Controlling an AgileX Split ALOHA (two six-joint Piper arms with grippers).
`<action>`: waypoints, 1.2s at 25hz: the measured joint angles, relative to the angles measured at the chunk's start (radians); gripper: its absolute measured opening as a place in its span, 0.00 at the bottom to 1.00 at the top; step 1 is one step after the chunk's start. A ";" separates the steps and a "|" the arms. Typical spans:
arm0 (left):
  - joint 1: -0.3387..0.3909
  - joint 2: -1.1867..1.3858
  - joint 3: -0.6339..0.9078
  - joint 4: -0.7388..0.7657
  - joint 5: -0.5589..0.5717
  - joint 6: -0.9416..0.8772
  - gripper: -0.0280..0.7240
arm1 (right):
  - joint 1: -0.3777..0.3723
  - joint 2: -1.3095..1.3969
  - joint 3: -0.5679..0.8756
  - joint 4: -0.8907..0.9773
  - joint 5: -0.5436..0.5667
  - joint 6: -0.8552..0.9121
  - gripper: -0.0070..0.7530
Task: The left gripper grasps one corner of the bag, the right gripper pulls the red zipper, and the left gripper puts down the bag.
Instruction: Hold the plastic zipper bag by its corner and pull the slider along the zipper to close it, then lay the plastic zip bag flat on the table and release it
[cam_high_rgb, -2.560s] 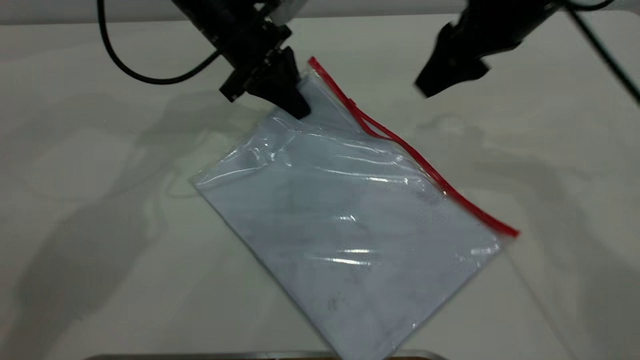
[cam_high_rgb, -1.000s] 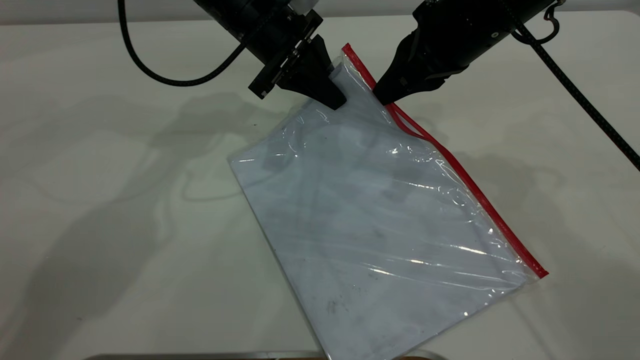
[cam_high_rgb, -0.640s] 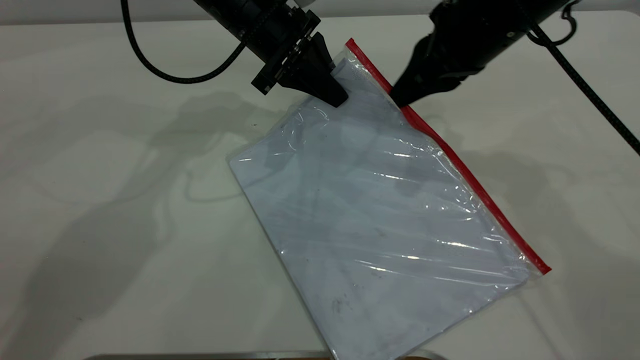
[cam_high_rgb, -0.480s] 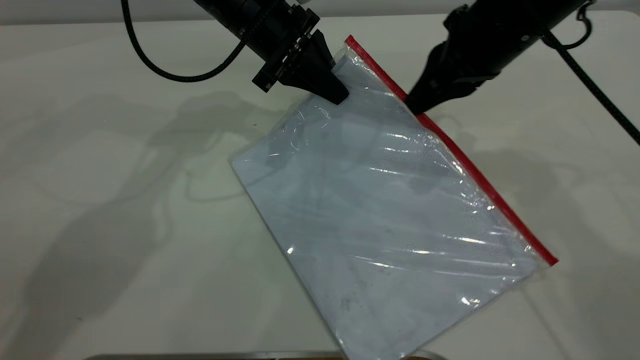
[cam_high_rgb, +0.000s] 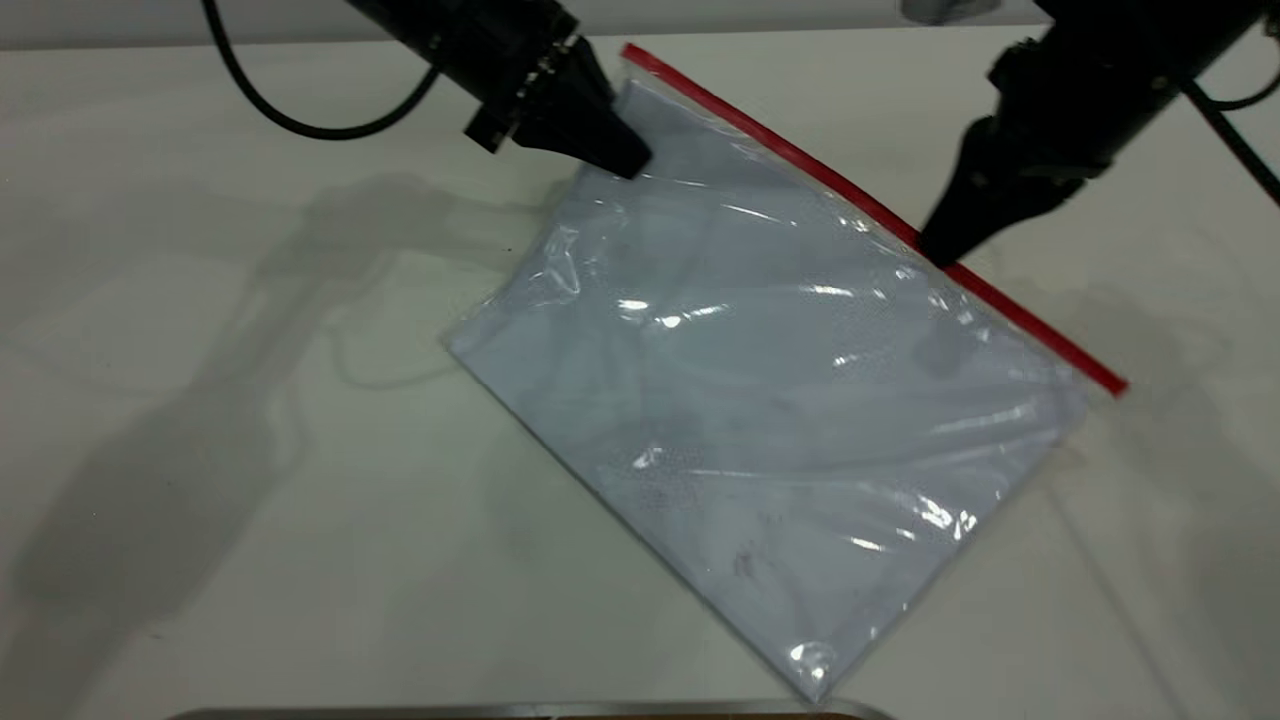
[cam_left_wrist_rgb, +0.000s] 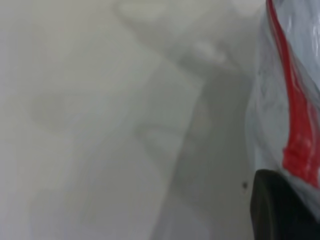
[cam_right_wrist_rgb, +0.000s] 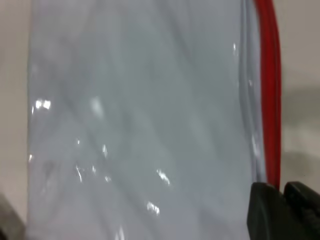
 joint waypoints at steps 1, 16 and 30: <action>0.010 0.000 0.000 0.003 0.000 -0.007 0.11 | -0.009 0.000 0.000 -0.024 0.019 0.022 0.05; 0.048 0.000 0.000 0.083 0.000 -0.105 0.11 | -0.039 0.000 -0.005 -0.242 0.191 0.281 0.06; 0.042 -0.009 0.000 0.163 -0.111 -0.352 0.74 | -0.040 0.000 -0.033 -0.195 -0.026 0.293 0.77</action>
